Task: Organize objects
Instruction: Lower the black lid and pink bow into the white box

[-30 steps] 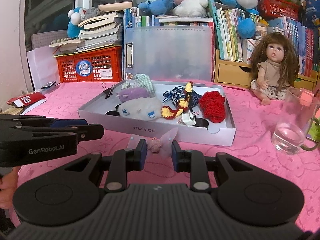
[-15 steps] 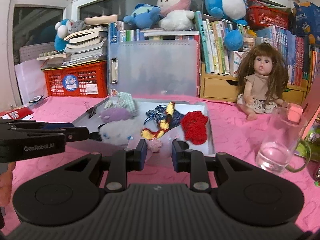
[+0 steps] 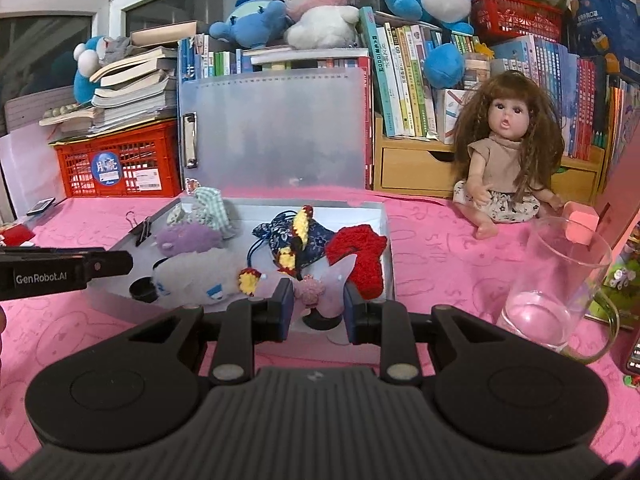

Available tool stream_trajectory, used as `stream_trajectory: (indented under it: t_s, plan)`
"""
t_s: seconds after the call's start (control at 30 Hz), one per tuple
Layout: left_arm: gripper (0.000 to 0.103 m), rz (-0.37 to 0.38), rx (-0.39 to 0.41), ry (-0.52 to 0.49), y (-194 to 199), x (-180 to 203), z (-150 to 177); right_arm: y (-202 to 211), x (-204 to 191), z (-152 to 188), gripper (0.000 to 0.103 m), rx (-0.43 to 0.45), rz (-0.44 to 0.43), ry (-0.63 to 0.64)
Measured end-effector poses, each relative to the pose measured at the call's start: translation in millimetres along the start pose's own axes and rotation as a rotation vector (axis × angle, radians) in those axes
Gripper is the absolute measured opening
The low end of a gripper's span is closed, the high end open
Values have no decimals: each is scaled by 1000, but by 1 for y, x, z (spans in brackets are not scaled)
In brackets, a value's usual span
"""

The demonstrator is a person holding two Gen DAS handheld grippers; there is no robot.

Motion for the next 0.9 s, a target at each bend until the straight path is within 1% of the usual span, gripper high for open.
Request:
stream_trajectory:
  t_s: [0.2,0.43,0.8,0.9]
  plan:
    - [30,-13,-14,5,-10,-3,3,-11,2,-1,30,-24,-2,-11]
    - [30,-26,-29,-11,-26,-2,5,-29,5,2,30,-66,-12,-29]
    - [30,-35,-71,32,-57,-8,2,-68,8,3,30,-159,-65,-93]
    - [30,-44,-75,33,-65,-9,-2,-77,9,2,30,-169,-80,-111]
Point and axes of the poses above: each gripper's, at about its wrist camera, not at the fingertips, and y roughly against the way its jaws point, x to its right, z to its underside, the point moved 8 cm from there along -y, roughly the way its jaws point, and after that the axes turned 8 degrees about y, right-handed, at the moved point
